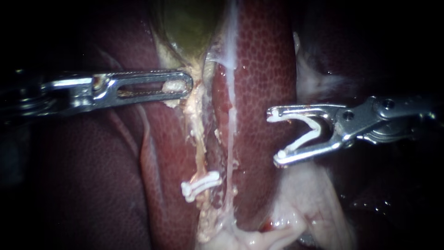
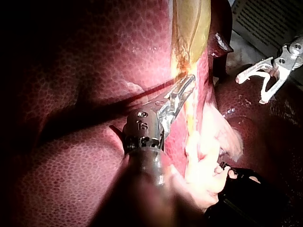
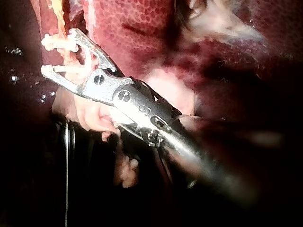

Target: Clipping third clip left tube

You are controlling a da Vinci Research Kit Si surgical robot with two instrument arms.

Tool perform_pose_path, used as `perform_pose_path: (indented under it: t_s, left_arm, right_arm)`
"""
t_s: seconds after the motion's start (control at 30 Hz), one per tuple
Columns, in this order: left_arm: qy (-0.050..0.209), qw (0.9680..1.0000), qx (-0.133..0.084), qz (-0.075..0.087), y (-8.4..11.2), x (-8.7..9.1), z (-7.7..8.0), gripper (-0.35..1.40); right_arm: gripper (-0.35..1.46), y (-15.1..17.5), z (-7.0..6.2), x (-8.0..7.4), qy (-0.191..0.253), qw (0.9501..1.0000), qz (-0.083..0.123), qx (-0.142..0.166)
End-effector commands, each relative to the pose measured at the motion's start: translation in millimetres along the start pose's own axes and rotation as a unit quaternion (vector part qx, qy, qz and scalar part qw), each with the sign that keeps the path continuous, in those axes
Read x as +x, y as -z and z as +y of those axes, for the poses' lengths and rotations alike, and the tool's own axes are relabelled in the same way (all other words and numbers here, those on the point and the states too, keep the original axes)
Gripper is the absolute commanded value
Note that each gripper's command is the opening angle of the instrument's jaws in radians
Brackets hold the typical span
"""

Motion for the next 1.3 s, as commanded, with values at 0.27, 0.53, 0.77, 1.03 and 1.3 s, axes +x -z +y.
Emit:
perform_pose_path:
  t_s: [0.27, 0.53, 0.77, 1.03, 1.3]
  left_arm:
    - [0.002, 1.0, 0.003, 0.003, 1.3, -0.7, -0.4, -0.21]
    - [0.006, 1.0, 0.003, 0.005, 3.7, -2.6, -0.5, -0.21]
    - [0.011, 0.9999, 0.002, -0.006, 5.7, -4.1, -0.9, -0.21]
    - [0.013, 0.9998, 0.001, -0.012, 6.8, -4.8, -1.1, -0.21]
    - [0.013, 0.9998, 0.002, -0.012, 7.0, -4.8, -1.1, -0.21]
  right_arm:
    - [0.6, 0.0, 0.1, 0.0, 0.0, 1.0, 0.0, 0.0]
    - [0.6, -0.1, 0.2, -0.1, 0.0, 1.0, 0.0, -0.001]
    - [0.6, -0.2, 0.2, -0.1, 0.0, 1.0, 0.0, -0.001]
    - [0.6, -0.3, 0.2, -0.1, 0.0, 1.0, 0.001, -0.001]
    - [0.6, -1.8, 0.5, -0.7, 0.002, 1.0, 0.002, -0.005]
